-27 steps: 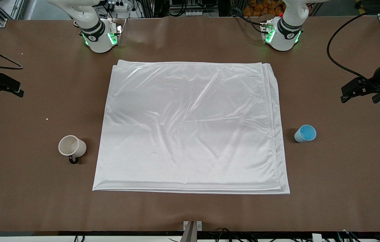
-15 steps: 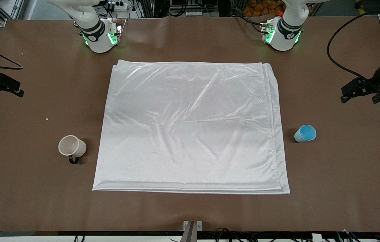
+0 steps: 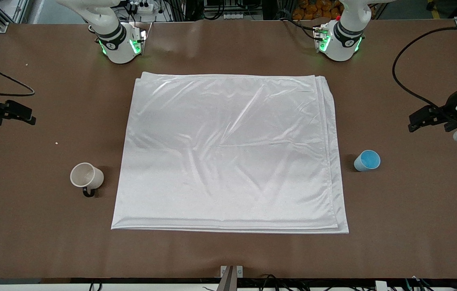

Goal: Place blue cup into white mug on cloth

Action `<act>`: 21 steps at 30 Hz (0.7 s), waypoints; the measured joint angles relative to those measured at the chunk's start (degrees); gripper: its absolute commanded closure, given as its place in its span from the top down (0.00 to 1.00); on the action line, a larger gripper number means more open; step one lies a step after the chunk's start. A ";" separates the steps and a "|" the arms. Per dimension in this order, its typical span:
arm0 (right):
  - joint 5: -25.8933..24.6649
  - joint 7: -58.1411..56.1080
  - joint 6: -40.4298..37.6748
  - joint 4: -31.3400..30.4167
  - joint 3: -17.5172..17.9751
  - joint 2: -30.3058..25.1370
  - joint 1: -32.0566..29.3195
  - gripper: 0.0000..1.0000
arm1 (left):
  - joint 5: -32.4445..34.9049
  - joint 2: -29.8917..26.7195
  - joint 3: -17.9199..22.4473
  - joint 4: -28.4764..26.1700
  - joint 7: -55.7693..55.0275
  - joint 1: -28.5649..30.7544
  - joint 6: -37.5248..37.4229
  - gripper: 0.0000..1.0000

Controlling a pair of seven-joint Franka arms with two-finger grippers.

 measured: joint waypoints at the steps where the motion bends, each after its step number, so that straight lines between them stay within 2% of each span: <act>1: 0.00 0.00 0.24 0.01 -0.01 0.31 -0.01 1.00 | 0.00 0.51 0.00 -0.34 0.03 0.24 0.71 1.00; 12: 0.00 0.00 5.34 0.13 -0.09 4.77 -0.24 1.00 | 0.00 4.14 0.04 -5.77 0.11 1.03 9.51 1.00; 21: 0.00 0.00 14.03 2.07 -0.10 13.48 -0.74 1.00 | 0.00 5.27 0.05 -13.27 0.11 1.21 19.10 1.00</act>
